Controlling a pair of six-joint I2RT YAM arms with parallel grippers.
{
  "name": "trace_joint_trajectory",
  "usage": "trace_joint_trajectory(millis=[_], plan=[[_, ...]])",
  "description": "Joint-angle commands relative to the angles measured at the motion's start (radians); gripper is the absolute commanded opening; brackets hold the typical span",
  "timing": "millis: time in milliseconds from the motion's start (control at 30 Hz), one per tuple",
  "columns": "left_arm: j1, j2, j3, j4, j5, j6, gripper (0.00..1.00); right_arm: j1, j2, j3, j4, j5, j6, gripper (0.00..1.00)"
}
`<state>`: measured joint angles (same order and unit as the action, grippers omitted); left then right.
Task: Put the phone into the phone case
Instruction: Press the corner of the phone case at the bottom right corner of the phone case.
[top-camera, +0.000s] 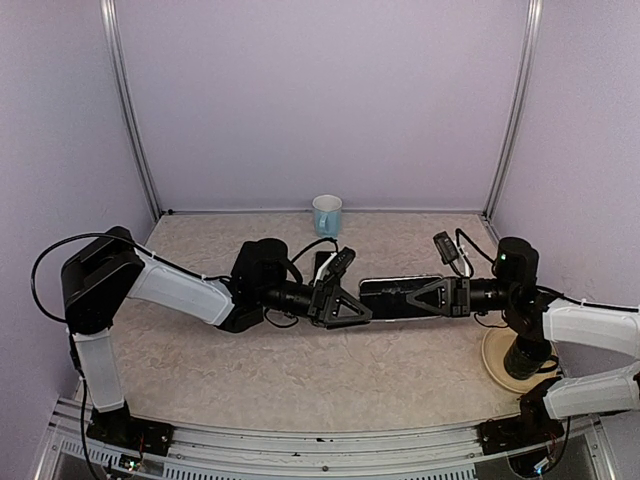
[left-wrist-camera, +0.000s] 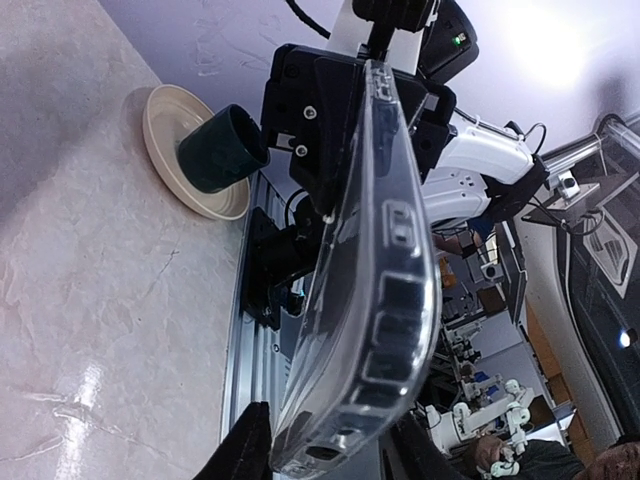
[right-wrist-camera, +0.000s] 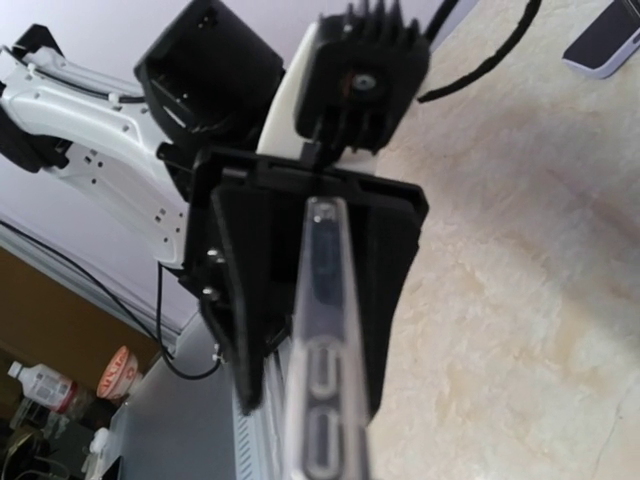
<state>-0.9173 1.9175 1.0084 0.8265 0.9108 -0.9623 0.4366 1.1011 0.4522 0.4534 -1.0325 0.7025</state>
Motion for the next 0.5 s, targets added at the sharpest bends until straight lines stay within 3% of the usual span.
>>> trace_joint_trajectory(millis=[0,200,367,467], plan=[[-0.006,-0.009,-0.001,0.068,0.024,-0.010,0.31,0.010,-0.024,0.039,0.029,0.012,0.000,0.00],[-0.003,-0.005,-0.001,0.085,0.014,-0.032,0.00,0.010,-0.025,0.045,-0.016,0.020,-0.035,0.00],[0.006,0.010,-0.014,0.156,0.021,-0.092,0.00,0.010,-0.035,0.052,-0.100,0.050,-0.098,0.00],[0.015,0.006,-0.021,0.136,0.018,-0.075,0.24,0.010,-0.037,0.055,-0.102,0.026,-0.094,0.00]])
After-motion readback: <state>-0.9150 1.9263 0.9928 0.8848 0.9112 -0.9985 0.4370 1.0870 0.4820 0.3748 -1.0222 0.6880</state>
